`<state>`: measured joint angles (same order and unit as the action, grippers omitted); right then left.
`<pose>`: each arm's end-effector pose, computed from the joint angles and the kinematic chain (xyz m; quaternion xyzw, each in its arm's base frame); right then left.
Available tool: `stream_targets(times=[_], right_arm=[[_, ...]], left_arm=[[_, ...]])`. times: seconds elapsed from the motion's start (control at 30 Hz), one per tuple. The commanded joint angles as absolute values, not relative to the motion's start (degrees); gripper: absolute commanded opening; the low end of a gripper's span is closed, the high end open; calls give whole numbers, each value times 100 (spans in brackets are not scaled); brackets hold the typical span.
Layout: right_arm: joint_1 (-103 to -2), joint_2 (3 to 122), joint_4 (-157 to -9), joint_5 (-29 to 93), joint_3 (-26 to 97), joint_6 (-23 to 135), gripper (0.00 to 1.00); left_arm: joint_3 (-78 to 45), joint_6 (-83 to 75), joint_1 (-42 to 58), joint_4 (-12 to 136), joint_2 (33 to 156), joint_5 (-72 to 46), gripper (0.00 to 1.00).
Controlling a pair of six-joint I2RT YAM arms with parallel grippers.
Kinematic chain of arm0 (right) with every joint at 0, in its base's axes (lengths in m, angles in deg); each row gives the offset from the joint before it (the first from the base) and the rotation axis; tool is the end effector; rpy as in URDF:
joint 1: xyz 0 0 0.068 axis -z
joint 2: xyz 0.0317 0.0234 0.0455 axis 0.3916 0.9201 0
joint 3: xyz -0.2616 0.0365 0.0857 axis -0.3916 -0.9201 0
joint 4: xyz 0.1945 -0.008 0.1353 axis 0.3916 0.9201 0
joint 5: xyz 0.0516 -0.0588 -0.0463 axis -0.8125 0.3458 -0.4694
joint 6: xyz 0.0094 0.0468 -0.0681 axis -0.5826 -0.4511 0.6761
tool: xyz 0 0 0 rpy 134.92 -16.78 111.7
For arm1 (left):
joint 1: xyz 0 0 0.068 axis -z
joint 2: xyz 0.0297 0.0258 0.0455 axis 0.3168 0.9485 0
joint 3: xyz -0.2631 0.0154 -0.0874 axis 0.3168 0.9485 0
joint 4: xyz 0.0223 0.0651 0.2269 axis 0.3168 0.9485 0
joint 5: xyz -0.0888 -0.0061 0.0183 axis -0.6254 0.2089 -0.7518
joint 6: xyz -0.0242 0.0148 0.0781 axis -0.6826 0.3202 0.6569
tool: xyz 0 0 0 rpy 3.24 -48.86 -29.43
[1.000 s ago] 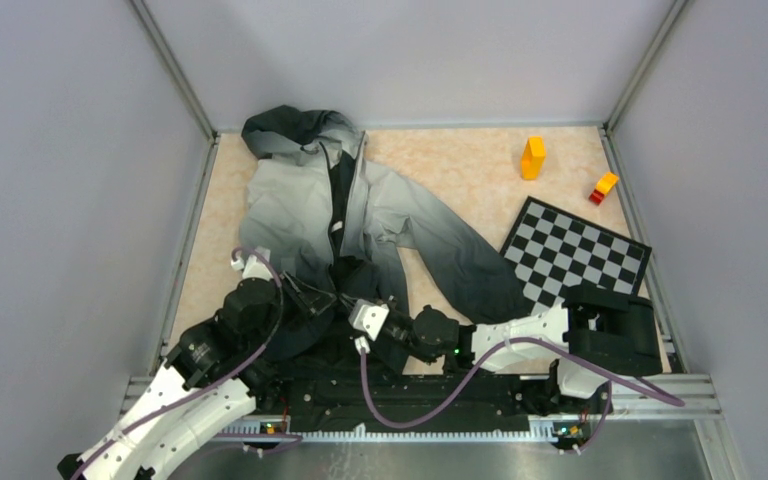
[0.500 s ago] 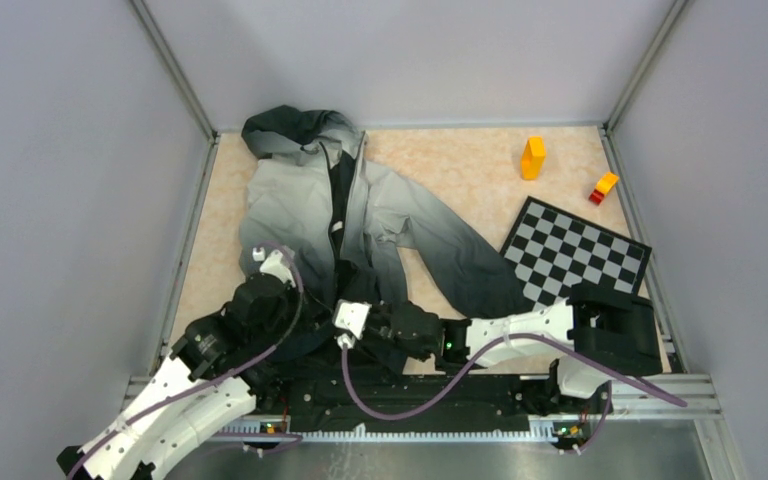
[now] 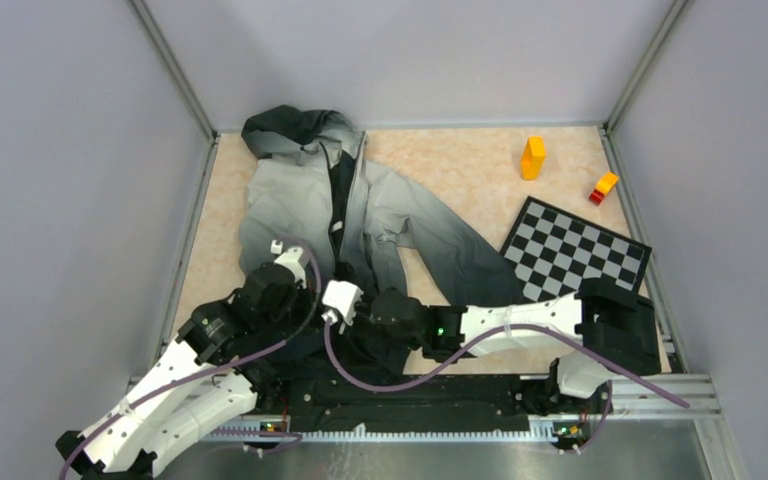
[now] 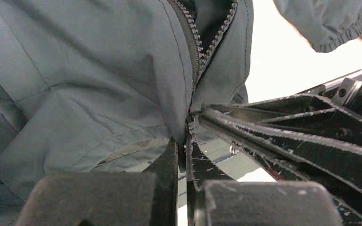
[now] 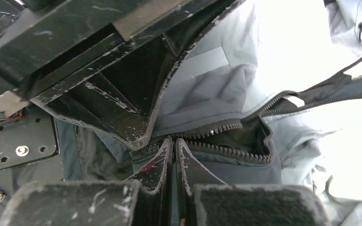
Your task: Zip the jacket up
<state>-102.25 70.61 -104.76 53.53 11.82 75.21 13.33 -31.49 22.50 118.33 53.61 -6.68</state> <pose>0.0851 0.3556 0.2569 -0.5204 0.6030 0.2496 0.5508 0.0806 -0.0727 0.2486 0.0237 0.9285 -0.2476 0.2757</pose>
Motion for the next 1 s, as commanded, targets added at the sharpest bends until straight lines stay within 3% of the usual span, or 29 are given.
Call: stream_targets(times=[0.0,0.27,0.47,0.97], right_arm=[[-10062,6744,-10204,6364,1584,7284,0],[-10013,6556,-10492,6629,1511,7345,0],[-9486,6977,-10659,5633,1753,7426,0],[-8349,8170,-8629,3217,3536,7514,0]], left_arm=[[1168,-2881,2266,12272,5389,-861,0],[1159,-2708,2266,12175,5347,-1112,0],[1206,-2625,2266,12154,5359,-1531,0],[687,-2252,2266,13063,5256,-1558,0]])
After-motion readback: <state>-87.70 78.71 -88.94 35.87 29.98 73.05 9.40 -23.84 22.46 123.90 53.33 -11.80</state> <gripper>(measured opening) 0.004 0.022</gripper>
